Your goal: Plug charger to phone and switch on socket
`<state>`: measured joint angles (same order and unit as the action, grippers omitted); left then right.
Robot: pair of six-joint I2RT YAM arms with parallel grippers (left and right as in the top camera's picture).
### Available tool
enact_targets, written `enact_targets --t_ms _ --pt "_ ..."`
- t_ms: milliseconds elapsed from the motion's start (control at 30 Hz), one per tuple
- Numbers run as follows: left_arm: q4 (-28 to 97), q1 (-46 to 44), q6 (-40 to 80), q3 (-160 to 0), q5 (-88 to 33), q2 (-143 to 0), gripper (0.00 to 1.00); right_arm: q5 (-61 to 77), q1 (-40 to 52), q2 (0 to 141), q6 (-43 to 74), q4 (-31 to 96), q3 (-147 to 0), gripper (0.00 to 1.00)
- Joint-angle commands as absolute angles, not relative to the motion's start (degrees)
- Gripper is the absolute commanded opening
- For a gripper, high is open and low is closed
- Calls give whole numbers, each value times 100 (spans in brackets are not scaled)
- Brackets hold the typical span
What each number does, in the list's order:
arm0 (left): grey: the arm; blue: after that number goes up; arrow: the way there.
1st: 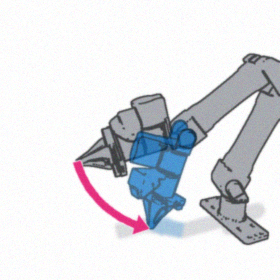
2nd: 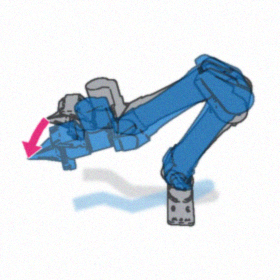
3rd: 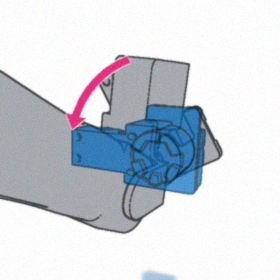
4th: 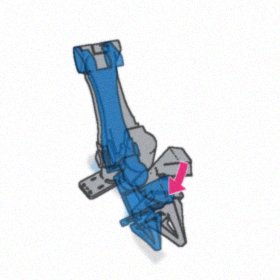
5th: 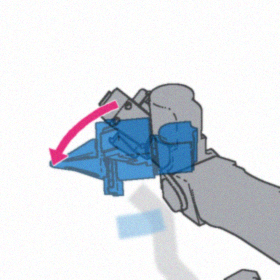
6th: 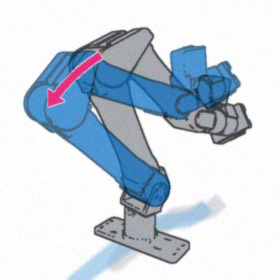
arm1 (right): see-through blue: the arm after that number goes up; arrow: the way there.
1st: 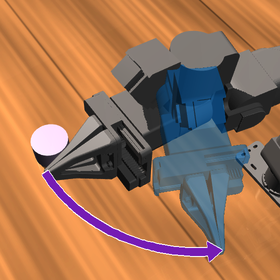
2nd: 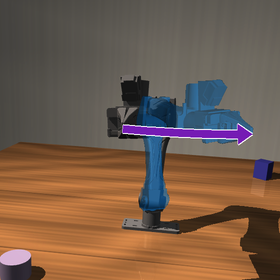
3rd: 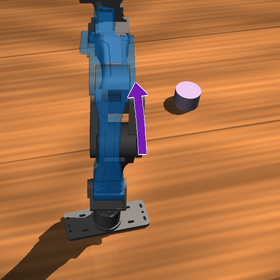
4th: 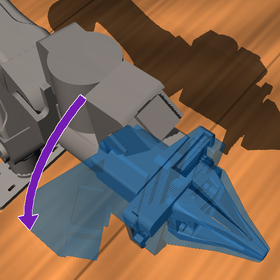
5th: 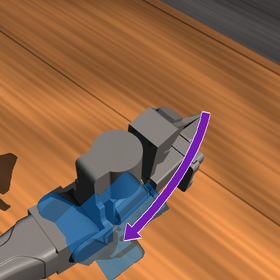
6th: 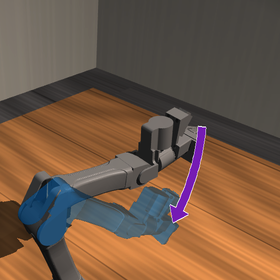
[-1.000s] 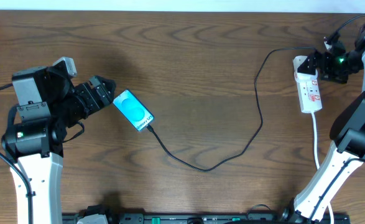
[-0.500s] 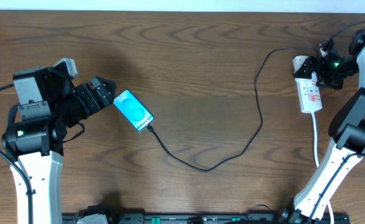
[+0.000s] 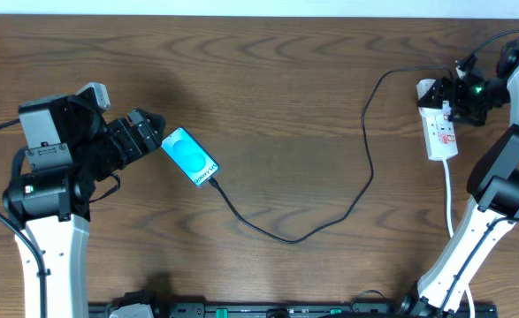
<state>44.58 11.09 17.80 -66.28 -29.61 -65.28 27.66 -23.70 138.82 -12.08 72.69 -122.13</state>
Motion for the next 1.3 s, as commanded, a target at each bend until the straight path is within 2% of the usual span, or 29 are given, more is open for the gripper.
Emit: enact_targets --t_ms 0,1267 --pt "4460 1122 1782 -6654 -2926 -6602 89 3253 -2320 13985 -1072 7238 -12293 99" --pt "4521 1122 1761 -6654 -2926 -6635 89 3181 -1892 13985 -729 7286 -12199 99"
